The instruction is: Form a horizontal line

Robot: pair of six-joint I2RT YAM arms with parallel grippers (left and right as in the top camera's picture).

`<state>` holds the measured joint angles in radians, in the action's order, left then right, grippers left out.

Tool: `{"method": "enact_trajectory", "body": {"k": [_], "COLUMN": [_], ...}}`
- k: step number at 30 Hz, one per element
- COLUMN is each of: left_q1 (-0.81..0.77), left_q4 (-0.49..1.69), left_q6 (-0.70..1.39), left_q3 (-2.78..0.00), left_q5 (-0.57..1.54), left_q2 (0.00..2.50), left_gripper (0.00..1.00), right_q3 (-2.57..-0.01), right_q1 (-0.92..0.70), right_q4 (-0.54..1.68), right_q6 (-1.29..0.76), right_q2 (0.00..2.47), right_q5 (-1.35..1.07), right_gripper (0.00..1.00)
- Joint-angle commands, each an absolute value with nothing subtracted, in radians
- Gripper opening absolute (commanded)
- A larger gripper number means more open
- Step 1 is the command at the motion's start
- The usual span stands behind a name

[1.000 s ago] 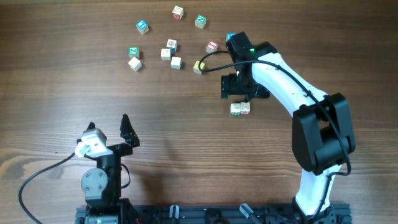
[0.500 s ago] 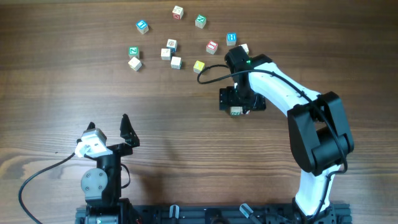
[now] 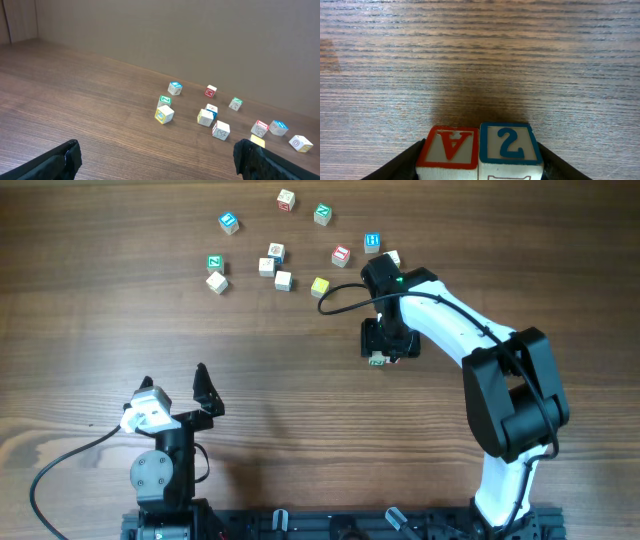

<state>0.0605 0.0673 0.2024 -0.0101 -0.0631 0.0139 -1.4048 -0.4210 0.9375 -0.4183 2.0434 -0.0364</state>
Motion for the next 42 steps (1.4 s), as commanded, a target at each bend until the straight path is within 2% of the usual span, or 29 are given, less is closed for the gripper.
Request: {"method": "enact_trajectory", "body": {"k": [1, 10, 14, 28, 31, 35, 37, 38, 42], "left_q1": [0.057, 0.057, 0.057, 0.057, 0.057, 0.057, 0.057, 0.057, 0.057], "left_q4": [0.065, 0.065, 0.065, 0.065, 0.065, 0.065, 0.065, 0.065, 0.065], "left_q6": [0.187, 0.187, 0.187, 0.187, 0.187, 0.187, 0.187, 0.187, 0.187], "left_q3": [-0.006, -0.006, -0.006, -0.006, -0.006, -0.006, -0.006, -0.006, -0.006], "left_q5": [-0.077, -0.076, -0.076, -0.076, -0.076, -0.077, -0.076, -0.077, -0.076], "left_q2": [0.007, 0.007, 0.007, 0.007, 0.007, 0.007, 0.007, 0.007, 0.007], "left_gripper": [1.00, 1.00, 1.00, 1.00, 1.00, 1.00, 1.00, 1.00, 1.00], "right_q3": [-1.396, -1.396, -1.396, -1.396, -1.396, -1.396, -1.396, -1.396, -1.396], "right_q1": [-0.423, -0.414, -0.398, -0.389, -0.389, -0.389, -0.389, -0.388, -0.386], "right_q4": [0.943, 0.918, 0.893, 0.875, 0.875, 0.876, 0.871, 0.861, 0.748], "right_q6": [-0.418, -0.419, -0.418, -0.392, -0.392, -0.392, -0.393, -0.392, -0.384], "right_q2": [2.027, 2.027, 2.027, 2.027, 2.027, 2.027, 2.027, 2.027, 2.027], "right_q5": [0.011, 0.089, 0.089, 0.067, 0.067, 0.067, 0.068, 0.080, 0.165], "right_gripper": [0.65, 0.61, 0.65, 0.70, 0.79, 0.83, 0.96, 1.00, 1.00]}}
